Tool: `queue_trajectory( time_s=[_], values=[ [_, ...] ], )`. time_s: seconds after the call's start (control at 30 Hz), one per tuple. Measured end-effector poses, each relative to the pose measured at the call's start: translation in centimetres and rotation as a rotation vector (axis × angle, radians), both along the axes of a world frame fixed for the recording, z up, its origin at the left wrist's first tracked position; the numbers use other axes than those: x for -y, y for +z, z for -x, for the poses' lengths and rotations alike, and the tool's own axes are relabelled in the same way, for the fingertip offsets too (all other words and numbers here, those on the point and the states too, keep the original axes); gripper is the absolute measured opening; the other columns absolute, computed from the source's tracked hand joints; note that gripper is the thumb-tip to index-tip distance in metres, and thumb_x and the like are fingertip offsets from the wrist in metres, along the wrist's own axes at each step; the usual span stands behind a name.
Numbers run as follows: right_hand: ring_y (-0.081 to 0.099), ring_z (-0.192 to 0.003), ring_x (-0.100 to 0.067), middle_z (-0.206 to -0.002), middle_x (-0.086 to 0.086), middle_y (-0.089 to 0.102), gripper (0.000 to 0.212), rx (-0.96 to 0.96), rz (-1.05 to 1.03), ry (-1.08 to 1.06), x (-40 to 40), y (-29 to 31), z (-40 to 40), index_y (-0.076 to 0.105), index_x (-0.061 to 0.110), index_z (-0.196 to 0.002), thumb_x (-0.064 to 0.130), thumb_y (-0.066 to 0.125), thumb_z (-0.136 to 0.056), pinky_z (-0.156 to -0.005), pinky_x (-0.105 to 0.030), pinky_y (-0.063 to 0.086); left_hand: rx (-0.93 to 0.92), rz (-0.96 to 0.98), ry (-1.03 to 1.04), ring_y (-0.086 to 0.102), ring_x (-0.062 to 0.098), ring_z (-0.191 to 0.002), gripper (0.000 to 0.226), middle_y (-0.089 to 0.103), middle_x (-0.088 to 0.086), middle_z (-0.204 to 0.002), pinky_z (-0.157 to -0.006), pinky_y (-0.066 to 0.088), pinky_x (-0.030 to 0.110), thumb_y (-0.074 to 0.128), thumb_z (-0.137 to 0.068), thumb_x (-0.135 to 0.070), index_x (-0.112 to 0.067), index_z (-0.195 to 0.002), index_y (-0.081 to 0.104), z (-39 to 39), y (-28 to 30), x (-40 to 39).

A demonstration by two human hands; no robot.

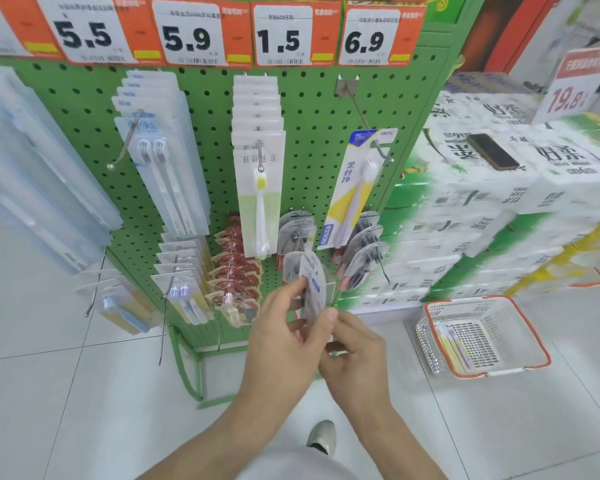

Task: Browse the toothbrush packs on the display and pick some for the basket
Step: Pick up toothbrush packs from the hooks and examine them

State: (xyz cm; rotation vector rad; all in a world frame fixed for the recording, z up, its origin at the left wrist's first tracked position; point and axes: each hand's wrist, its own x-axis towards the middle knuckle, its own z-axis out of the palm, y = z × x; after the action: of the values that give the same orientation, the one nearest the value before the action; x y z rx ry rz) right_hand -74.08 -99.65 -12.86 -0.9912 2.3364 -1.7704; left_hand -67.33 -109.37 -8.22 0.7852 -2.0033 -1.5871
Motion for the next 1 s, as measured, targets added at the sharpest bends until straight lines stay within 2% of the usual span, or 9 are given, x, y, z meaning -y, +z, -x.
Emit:
queue_trajectory(
  time_s=[0.17,0.23,0.33,0.4,0.47,0.6,0.73,0.87,1.0],
  values=[
    [0.068,-0.090,0.000,-0.103,0.012,0.073,0.034,-0.258,-0.063,-0.042,-0.3,0.1,0.3,0.080,0.019,-0.109,0.044,0.071,-0.088,-0.080,-0.016,0.054,-0.101,-0.119,0.033,0.069,-0.004,-0.092,0.013,0.076,-0.015,-0.097,-0.077,0.053,0.015,0.063,-0.096,-0.028,-0.028,-0.106,0.070,0.1,0.5,0.5],
    [0.070,-0.095,-0.001,-0.106,0.011,0.075,0.033,-0.216,-0.043,-0.029,-0.5,0.2,1.0,0.081,0.020,-0.100,0.048,0.078,-0.083,-0.088,-0.018,0.054,-0.115,-0.134,0.083,0.066,0.008,-0.075,0.027,0.073,0.005,-0.081,-0.071,0.054,0.036,0.056,-0.100,-0.041,-0.020,-0.092,0.071,0.2,0.0,0.9],
    [0.073,-0.091,-0.003,-0.097,0.015,0.076,0.017,-0.161,-0.026,-0.003,-1.5,0.3,2.4,0.083,0.019,-0.088,0.023,0.091,-0.074,-0.084,-0.027,0.058,-0.126,-0.257,0.180,0.063,0.030,-0.074,0.040,0.066,0.031,-0.088,-0.078,0.055,0.061,0.056,-0.096,-0.050,-0.013,-0.088,0.070,0.4,-1.5,1.9],
    [0.073,-0.089,-0.007,-0.095,0.014,0.076,0.019,-0.090,-0.035,-0.011,-2.1,0.6,3.0,0.082,0.019,-0.089,0.020,0.090,-0.072,-0.082,-0.027,0.058,-0.130,-0.361,0.206,0.067,0.051,-0.086,0.037,0.067,0.034,-0.095,-0.084,0.052,0.069,0.058,-0.097,-0.048,-0.014,-0.091,0.072,0.6,-2.2,2.4],
    [0.072,-0.092,-0.014,-0.098,0.011,0.075,0.030,0.038,-0.041,-0.009,-2.3,1.0,3.3,0.079,0.022,-0.099,0.022,0.091,-0.071,-0.080,-0.028,0.059,-0.113,-0.399,0.185,0.063,0.058,-0.095,0.032,0.070,0.031,-0.097,-0.086,0.051,0.070,0.057,-0.100,-0.043,-0.016,-0.094,0.073,0.8,-2.8,2.7],
    [0.072,-0.090,-0.013,-0.109,0.012,0.074,0.064,0.400,-0.090,0.123,-2.1,0.7,3.7,0.062,0.038,-0.129,0.013,0.089,-0.076,-0.074,-0.032,0.061,-0.073,-0.420,0.154,0.069,0.047,-0.097,0.021,0.077,0.013,-0.097,-0.089,0.053,0.066,0.053,-0.104,-0.020,-0.015,-0.099,0.073,1.5,-3.6,3.1],
    [0.062,-0.068,-0.011,-0.093,0.005,0.077,0.062,0.509,-0.136,0.139,-1.5,-1.5,4.1,0.063,0.039,-0.131,0.016,0.087,-0.079,-0.068,-0.027,0.054,-0.009,-0.363,0.234,0.073,0.030,-0.095,0.013,0.078,0.003,-0.095,-0.092,0.055,0.058,0.059,-0.101,-0.012,-0.015,-0.103,0.072,2.3,-5.5,3.7],
    [0.065,-0.071,-0.008,-0.092,0.012,0.075,0.059,0.524,-0.201,0.051,-1.4,-3.9,3.9,0.063,0.040,-0.130,0.019,0.086,-0.081,-0.066,-0.023,0.054,0.129,-0.216,0.192,0.072,0.011,-0.091,0.012,0.076,-0.006,-0.093,-0.091,0.058,0.044,0.062,-0.099,-0.014,-0.024,-0.100,0.069,3.2,-7.1,4.0],
    [0.069,-0.074,-0.009,-0.089,0.013,0.074,0.055,0.547,-0.199,-0.016,-1.3,-5.7,3.9,0.064,0.039,-0.125,0.019,0.087,-0.079,-0.068,-0.024,0.057,0.178,-0.157,0.143,0.070,0.005,-0.092,0.012,0.074,-0.009,-0.093,-0.088,0.056,0.030,0.061,-0.099,-0.012,-0.020,-0.102,0.070,4.0,-7.7,3.8]
  ],
)
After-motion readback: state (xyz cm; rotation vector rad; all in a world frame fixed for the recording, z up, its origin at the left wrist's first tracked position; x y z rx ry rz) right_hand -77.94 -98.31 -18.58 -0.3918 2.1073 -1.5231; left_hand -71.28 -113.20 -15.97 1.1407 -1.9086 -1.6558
